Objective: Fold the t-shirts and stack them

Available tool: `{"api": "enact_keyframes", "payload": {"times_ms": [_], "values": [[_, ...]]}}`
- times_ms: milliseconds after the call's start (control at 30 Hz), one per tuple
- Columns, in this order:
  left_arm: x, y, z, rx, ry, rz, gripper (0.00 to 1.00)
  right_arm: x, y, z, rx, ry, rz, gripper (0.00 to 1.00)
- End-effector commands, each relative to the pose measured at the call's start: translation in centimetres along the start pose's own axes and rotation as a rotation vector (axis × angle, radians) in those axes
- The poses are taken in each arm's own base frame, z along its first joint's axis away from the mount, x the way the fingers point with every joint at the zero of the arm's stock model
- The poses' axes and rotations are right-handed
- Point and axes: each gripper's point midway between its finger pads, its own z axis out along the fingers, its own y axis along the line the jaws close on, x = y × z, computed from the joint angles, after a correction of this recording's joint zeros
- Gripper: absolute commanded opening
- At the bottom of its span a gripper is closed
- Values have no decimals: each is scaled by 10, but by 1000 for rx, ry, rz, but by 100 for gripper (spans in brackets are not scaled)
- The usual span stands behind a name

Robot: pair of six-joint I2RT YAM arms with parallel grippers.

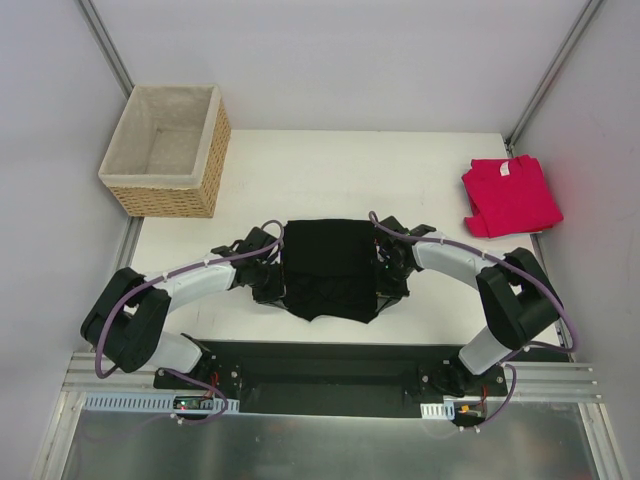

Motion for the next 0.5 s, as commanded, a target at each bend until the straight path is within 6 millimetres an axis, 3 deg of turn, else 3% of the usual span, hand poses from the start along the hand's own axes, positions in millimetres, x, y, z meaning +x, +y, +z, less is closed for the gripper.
{"api": "enact_keyframes", "payload": {"times_ms": [0, 233, 467], "values": [[-7, -8, -2, 18, -22, 24, 0, -1, 7, -8, -13, -6, -22, 6], [1, -10, -6, 42, -19, 21, 0, 16, -5, -6, 0, 11, -15, 1], [28, -7, -13, 57, 5, -10, 0, 35, -13, -8, 0, 17, -11, 1]]}}
